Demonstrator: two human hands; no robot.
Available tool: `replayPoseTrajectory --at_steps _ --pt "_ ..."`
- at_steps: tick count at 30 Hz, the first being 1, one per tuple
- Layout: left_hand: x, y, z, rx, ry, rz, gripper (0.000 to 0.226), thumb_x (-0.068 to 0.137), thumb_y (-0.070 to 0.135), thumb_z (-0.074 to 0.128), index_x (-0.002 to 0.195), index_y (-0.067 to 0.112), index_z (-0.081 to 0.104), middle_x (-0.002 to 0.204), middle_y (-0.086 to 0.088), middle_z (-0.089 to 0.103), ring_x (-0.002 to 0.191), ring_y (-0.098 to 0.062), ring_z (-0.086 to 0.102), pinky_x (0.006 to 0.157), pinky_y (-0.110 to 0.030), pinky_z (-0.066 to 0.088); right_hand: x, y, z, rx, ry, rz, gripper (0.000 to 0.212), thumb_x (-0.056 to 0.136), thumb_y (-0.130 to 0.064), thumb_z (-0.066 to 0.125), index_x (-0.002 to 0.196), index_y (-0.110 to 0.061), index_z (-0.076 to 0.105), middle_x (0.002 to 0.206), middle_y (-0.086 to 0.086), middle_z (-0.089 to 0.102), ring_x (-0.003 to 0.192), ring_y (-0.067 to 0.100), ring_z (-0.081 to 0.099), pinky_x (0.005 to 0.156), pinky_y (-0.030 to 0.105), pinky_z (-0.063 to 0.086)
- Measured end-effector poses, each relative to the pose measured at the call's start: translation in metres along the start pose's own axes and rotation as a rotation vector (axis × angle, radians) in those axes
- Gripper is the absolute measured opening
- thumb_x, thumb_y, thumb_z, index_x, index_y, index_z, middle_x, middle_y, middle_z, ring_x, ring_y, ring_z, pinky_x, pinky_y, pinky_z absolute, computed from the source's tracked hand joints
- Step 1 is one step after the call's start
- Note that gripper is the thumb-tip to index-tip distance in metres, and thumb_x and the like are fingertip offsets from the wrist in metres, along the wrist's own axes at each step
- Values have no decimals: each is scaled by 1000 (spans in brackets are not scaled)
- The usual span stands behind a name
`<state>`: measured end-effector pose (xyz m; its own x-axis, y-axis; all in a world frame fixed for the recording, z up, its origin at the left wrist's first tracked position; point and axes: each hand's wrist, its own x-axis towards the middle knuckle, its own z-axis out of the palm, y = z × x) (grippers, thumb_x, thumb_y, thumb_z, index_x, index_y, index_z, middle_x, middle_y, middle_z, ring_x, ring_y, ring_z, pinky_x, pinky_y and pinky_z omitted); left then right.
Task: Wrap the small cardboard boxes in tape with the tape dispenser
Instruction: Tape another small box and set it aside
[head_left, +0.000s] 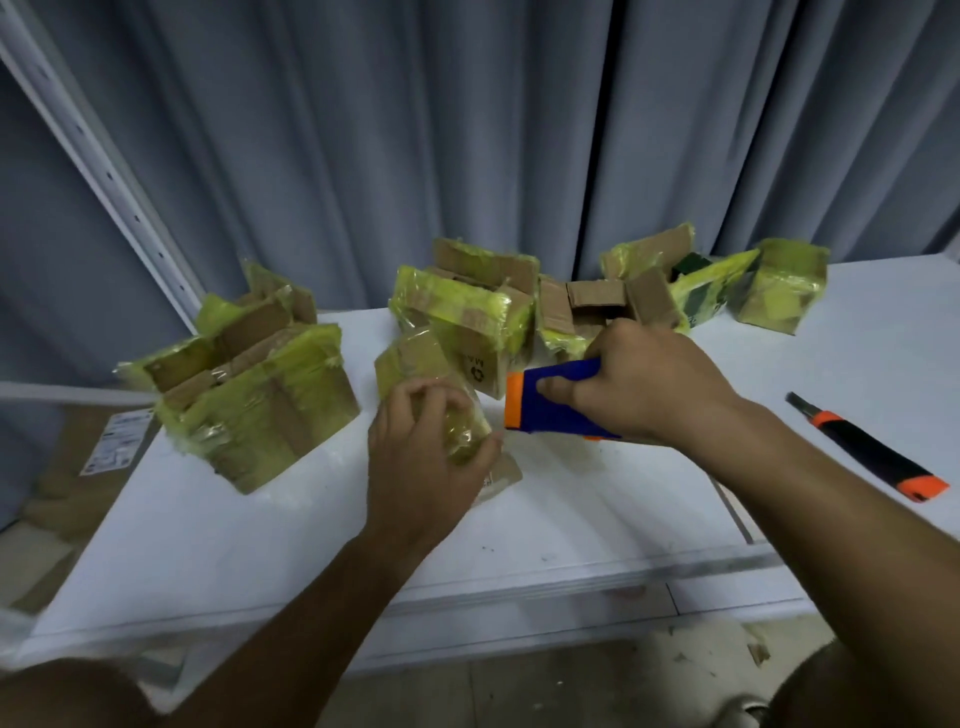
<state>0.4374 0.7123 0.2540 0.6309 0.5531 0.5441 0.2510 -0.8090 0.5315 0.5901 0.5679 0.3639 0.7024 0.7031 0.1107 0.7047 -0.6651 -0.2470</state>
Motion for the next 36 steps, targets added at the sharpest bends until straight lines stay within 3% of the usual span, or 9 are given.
replayPoseTrajectory --at_steps 3,7,11,15,20,23,26,31,36 --pt "0 -2 6 122 7 -29 48 76 62 68 106 27 54 120 2 50 112 -20 50 91 -42 49 3 7 4 31 0 8 54 81 -69 66 71 -16 59 70 2 60 62 18 57 52 30 38" --pt "-1 -1 9 76 -52 40 39 85 41 65 117 24 52 118 5 52 110 -17 52 92 -43 50 1 17 6 32 -40 20 53 82 -69 66 77 -16 63 73 1 64 67 17 61 56 32 46" --pt "-5 5 -2 37 -209 19 62 77 33 61 136 23 42 131 4 51 120 -17 50 101 -43 48 -1 28 3 69 -34 31 53 83 -68 66 76 -15 67 67 0 63 65 16 62 58 33 48" --pt "-14 7 -16 204 -367 201 75 71 28 63 142 25 40 138 4 47 133 -21 42 113 -48 36 -6 40 -2 61 -28 61 56 83 -70 64 77 -14 70 69 3 66 66 19 64 64 37 54" --pt "-12 1 -25 121 -438 249 58 78 35 73 132 36 51 121 15 43 123 -8 43 99 -30 47 -13 47 -2 55 -37 69 53 83 -67 66 79 -15 71 71 2 66 68 18 64 60 32 49" --pt "-7 0 -31 97 -443 254 67 82 22 70 142 33 42 132 16 34 123 -1 40 94 -21 46 -15 49 -5 91 -76 86 50 84 -66 67 80 -16 68 72 -1 65 70 16 63 61 31 48" --pt "0 -11 -33 136 -487 307 80 79 -2 57 152 20 32 153 8 28 139 -10 33 109 -28 40 -17 52 -10 106 -89 94 49 85 -65 66 80 -16 67 70 -2 65 70 14 63 61 29 47" --pt "14 -29 -29 194 -413 370 81 70 -15 59 144 18 47 151 3 43 148 -19 22 119 -50 21 -18 53 -17 132 -112 100 45 88 -64 64 88 -19 65 71 -8 63 72 12 62 57 24 41" --pt "6 -3 -22 175 -250 273 51 68 4 53 116 18 58 125 -1 60 128 -26 46 111 -51 36 -17 54 -18 132 -112 105 46 87 -65 64 88 -19 65 71 -8 63 72 11 61 56 23 39"
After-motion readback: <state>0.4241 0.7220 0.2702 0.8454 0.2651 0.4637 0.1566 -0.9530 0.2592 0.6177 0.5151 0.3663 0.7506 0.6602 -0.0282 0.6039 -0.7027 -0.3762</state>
